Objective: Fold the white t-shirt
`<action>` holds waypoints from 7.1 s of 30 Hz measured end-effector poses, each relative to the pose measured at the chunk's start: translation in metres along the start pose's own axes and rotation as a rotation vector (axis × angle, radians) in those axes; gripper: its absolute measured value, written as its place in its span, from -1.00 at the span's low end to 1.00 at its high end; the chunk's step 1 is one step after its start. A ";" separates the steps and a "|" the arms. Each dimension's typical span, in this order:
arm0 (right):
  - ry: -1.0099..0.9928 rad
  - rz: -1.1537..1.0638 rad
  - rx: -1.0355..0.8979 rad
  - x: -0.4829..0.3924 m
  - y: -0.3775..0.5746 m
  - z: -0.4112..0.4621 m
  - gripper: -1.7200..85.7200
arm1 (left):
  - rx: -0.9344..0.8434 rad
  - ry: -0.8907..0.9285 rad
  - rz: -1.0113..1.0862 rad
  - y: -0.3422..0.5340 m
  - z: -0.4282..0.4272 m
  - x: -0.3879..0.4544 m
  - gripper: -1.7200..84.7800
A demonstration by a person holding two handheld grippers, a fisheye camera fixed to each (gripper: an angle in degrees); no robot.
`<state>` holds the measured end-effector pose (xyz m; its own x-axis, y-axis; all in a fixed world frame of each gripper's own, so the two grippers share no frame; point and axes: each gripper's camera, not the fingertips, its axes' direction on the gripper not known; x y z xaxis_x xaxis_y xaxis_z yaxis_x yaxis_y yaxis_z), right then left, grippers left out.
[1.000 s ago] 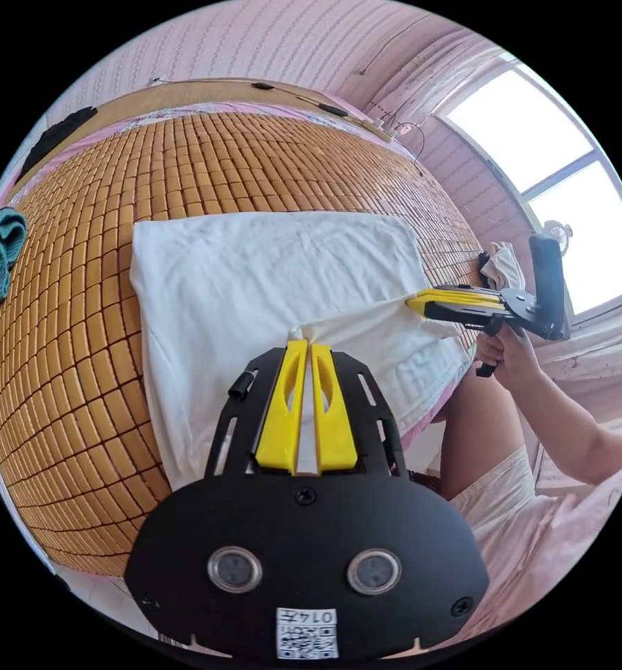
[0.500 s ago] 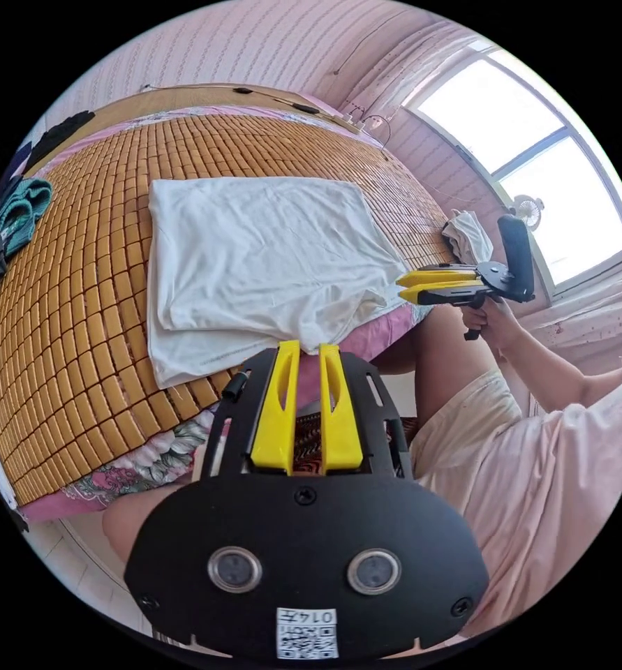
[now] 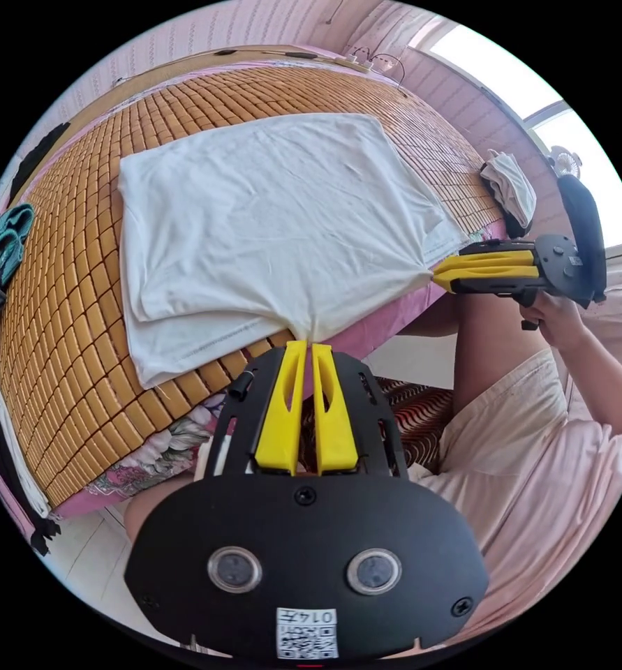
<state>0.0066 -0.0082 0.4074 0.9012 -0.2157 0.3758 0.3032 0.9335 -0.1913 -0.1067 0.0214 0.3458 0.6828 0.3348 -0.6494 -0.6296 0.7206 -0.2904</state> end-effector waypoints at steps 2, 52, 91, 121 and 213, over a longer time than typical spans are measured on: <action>-0.008 0.006 0.007 0.001 -0.005 -0.004 -0.86 | 0.011 0.033 -0.008 0.004 -0.001 0.000 -0.96; 0.027 0.128 0.077 0.197 -0.187 -0.054 -0.93 | 0.163 0.071 0.479 -0.004 0.109 0.090 -0.85; -0.738 0.884 0.492 0.417 0.246 -0.056 -0.71 | 0.132 0.232 0.668 -0.085 0.128 0.191 -0.97; -0.300 0.515 0.202 0.298 -0.031 -0.124 -0.92 | 0.348 0.173 -0.064 -0.079 0.069 0.010 -0.95; 0.206 0.302 0.540 0.004 0.274 -0.190 -0.70 | 0.667 -0.169 0.009 0.128 -0.180 0.220 -0.82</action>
<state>0.1521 0.1921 0.1848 0.9797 0.0781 0.1848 -0.1224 0.9625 0.2419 -0.1043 0.0776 0.0393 0.7612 0.3936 -0.5154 -0.3095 0.9189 0.2447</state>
